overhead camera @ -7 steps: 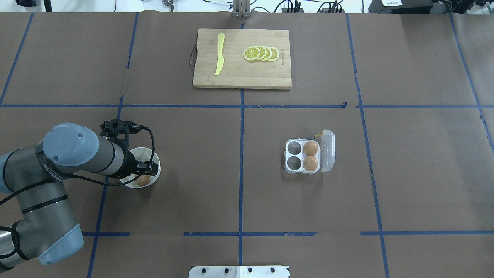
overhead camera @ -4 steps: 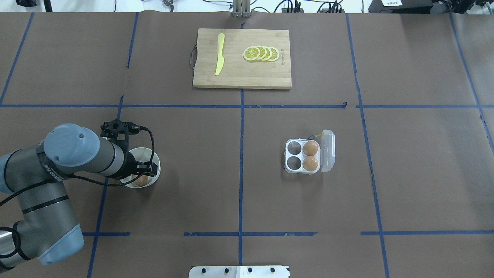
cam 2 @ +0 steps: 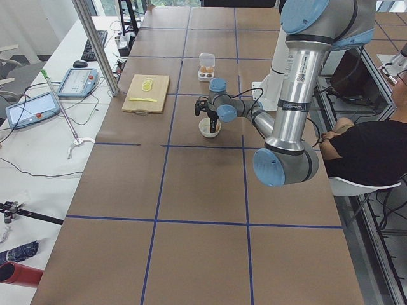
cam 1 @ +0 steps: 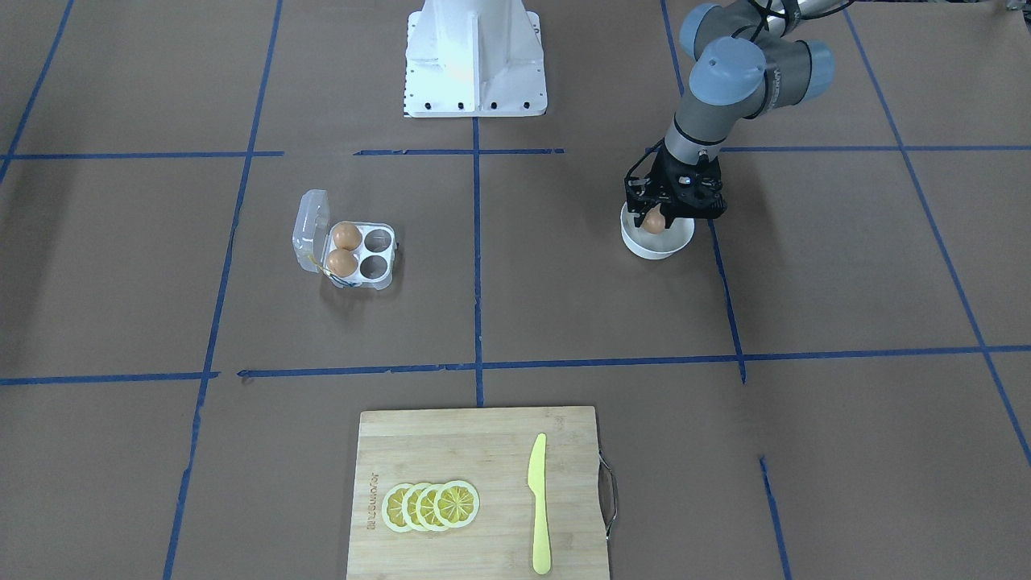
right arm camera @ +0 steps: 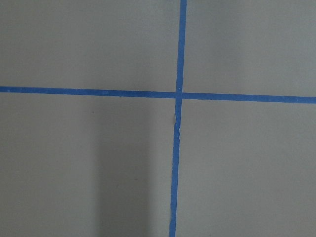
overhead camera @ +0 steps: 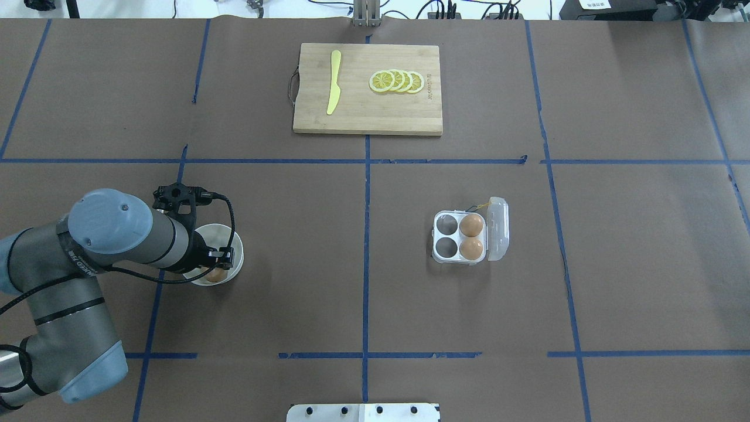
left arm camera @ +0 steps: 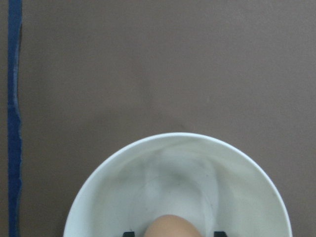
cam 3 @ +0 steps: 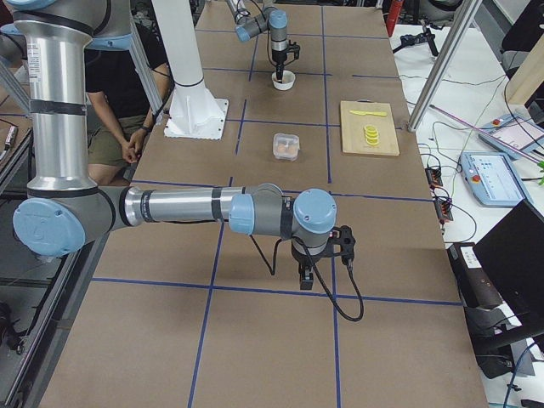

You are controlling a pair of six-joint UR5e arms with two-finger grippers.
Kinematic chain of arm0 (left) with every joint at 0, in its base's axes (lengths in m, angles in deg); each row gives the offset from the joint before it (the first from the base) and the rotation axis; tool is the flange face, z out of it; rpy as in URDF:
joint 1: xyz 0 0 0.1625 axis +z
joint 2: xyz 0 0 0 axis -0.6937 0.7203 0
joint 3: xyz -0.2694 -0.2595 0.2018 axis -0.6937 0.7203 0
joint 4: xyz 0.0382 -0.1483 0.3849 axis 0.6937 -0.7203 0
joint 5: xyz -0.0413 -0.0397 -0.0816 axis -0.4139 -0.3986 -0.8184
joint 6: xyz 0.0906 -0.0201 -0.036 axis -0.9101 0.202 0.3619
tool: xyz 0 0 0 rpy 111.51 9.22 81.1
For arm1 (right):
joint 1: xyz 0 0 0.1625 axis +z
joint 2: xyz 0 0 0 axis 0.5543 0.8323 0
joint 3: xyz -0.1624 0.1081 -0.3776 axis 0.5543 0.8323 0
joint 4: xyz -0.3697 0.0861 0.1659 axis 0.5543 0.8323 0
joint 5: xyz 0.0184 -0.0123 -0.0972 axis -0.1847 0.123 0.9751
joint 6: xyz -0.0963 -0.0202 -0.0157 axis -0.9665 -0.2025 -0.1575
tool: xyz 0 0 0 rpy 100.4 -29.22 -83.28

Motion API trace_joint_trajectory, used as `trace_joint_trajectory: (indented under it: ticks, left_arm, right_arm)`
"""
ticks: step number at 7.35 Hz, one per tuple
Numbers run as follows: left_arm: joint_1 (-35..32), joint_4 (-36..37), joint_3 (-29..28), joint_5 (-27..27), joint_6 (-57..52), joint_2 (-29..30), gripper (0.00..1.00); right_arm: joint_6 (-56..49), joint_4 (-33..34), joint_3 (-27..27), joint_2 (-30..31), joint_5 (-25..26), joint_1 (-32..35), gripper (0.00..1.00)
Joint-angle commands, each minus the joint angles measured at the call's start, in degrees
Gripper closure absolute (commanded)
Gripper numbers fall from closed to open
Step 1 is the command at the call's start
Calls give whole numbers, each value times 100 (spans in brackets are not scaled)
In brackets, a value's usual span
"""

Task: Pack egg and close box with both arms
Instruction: 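Close the left gripper on the brown egg inside the bowl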

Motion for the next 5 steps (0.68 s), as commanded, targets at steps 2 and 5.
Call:
trace_joint_trajectory:
  ticks: [2, 5]
  left_arm:
    - [-90, 196, 618, -5, 51, -125, 100]
    - [-372, 681, 1310, 3, 776, 667, 100]
  right_arm:
    - [0, 0, -25, -25, -9, 0, 0]
    - [-9, 0, -183, -43, 61, 0, 0]
